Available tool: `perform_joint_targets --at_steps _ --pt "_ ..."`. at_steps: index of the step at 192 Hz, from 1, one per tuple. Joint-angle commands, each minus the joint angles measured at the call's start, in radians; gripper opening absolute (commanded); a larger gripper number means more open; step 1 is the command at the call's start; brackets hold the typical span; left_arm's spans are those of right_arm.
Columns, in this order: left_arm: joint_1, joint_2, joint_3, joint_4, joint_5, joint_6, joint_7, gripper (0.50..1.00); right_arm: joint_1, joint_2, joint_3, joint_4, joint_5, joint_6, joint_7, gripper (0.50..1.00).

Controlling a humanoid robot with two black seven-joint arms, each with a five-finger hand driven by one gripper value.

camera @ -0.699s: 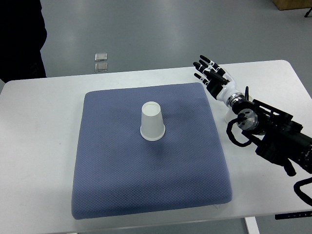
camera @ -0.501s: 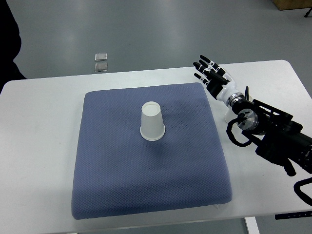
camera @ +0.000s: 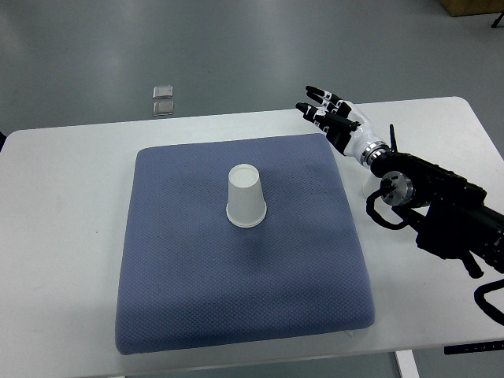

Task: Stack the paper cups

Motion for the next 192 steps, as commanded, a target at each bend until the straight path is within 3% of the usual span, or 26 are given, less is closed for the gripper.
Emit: perform_joint_targets --at_steps 1,77,143,192 --pt "0.0 0.0 0.0 0.0 0.0 0.0 0.0 1.0 0.009 -0.007 -0.004 0.001 -0.007 0.004 -0.003 0.917" --pt "0.0 0.0 -0.001 0.0 0.0 0.0 0.0 1.0 0.151 -0.065 -0.221 0.003 -0.009 0.03 -0.014 0.915" --pt "0.0 0.0 0.0 -0.001 0.0 0.0 0.0 1.0 0.418 -0.073 -0.78 0.003 -0.01 0.05 -0.014 0.915" --pt "0.0 0.0 -0.001 -0.001 0.0 -0.002 -0.001 1.0 0.607 -0.058 -1.154 0.041 -0.032 0.192 -0.015 0.915"
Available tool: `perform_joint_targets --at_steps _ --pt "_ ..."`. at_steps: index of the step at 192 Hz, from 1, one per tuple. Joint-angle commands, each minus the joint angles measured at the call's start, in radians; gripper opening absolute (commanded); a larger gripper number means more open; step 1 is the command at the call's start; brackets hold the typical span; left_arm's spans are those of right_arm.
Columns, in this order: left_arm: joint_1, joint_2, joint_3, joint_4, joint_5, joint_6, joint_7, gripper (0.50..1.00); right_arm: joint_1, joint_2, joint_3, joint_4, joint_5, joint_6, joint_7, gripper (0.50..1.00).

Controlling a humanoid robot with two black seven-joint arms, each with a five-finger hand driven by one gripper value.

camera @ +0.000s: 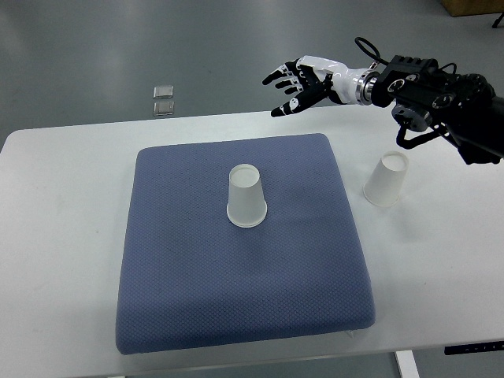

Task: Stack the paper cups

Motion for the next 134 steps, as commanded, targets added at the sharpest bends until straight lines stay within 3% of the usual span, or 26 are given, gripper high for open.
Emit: perform_joint_targets --at_steps 1,28,57,70,134 --pt "0.0 0.0 -0.001 0.0 0.0 -0.001 -0.001 1.0 0.075 0.006 -0.163 0.028 -0.018 0.043 -0.001 0.915" --pt "0.0 0.0 0.0 0.0 0.0 -0.001 -0.001 1.0 0.2 0.037 -0.376 0.118 -0.139 0.117 -0.027 0.915" --pt "0.0 0.0 0.002 -0.001 0.002 -0.001 0.001 1.0 0.265 0.058 -0.468 0.175 -0.202 0.126 -0.059 0.915" --pt "0.0 0.0 0.002 -0.003 0.002 -0.002 0.001 1.0 0.351 0.072 -0.568 0.265 -0.225 0.138 -0.073 0.917" --pt "-0.002 0.0 0.003 -0.018 0.003 -0.002 0.001 1.0 0.602 0.069 -0.62 0.517 -0.225 0.224 -0.141 0.917"
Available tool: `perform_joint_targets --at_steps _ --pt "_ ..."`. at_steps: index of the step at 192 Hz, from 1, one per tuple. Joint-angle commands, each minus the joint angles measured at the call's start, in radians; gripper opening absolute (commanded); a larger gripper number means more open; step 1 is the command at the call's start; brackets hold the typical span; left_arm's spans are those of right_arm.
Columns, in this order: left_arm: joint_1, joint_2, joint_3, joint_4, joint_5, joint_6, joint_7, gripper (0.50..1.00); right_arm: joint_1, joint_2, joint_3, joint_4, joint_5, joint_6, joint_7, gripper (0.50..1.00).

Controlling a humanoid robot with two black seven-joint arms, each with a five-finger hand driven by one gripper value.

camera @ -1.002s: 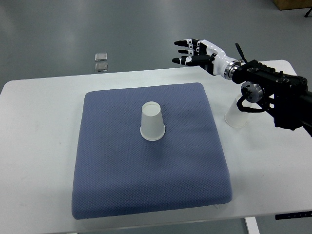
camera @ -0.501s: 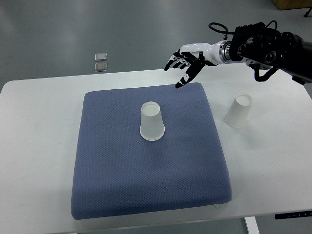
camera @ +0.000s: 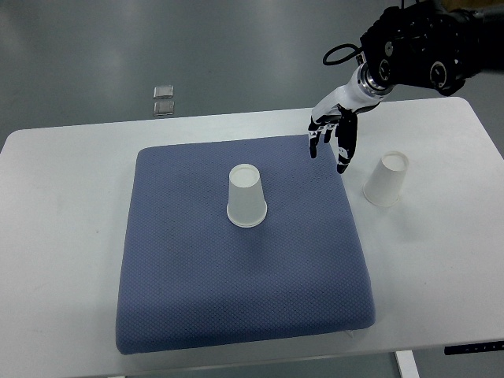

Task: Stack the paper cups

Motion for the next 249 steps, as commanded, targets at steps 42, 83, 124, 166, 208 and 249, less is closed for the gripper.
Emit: perform_joint_targets --at_steps 42,83,124,166,208,249 --pt "0.0 0.0 0.0 -0.023 0.0 0.0 0.001 1.0 0.167 -0.095 -0.003 0.176 0.009 0.02 -0.03 0.917" --pt "0.0 0.0 0.0 -0.029 0.0 0.0 0.001 1.0 0.278 -0.227 -0.009 0.247 0.014 0.018 -0.08 0.915" --pt "0.0 0.0 0.0 -0.032 0.002 0.0 0.01 1.0 0.364 -0.271 -0.084 0.288 0.018 0.021 -0.1 0.915" --pt "0.0 0.0 0.0 -0.041 0.002 0.0 0.022 1.0 0.431 -0.282 -0.107 0.322 0.067 0.02 -0.123 0.913" --pt "0.0 0.0 0.0 -0.038 0.0 0.002 0.022 1.0 0.377 -0.239 -0.123 0.293 0.11 -0.077 -0.156 0.913" --pt "0.0 0.0 0.0 -0.035 0.0 0.002 0.022 1.0 0.215 -0.184 -0.15 0.216 0.212 -0.195 -0.197 0.913"
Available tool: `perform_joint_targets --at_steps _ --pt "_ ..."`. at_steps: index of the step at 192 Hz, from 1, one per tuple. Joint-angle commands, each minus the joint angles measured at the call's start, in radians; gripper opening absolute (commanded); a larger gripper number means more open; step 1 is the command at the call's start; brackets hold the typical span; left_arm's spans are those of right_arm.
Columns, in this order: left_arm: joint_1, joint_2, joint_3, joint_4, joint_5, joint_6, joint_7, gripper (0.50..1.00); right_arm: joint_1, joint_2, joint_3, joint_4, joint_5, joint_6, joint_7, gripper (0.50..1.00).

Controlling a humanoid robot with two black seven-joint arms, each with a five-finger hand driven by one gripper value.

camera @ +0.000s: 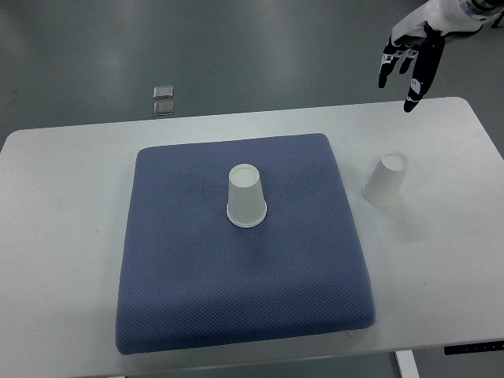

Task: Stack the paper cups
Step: 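Lower the right hand onto the side paper cup and grasp it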

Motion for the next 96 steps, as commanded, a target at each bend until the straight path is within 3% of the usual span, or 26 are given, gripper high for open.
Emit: perform_joint_targets --at_steps 1,96 --pt "0.0 0.0 0.0 0.003 0.0 0.0 0.0 1.0 -0.081 0.027 -0.011 -0.03 0.049 -0.059 -0.01 0.913" --pt "0.0 0.0 0.0 0.01 0.0 0.002 0.0 1.0 -0.317 0.144 -0.011 -0.079 0.17 -0.274 -0.014 0.913"
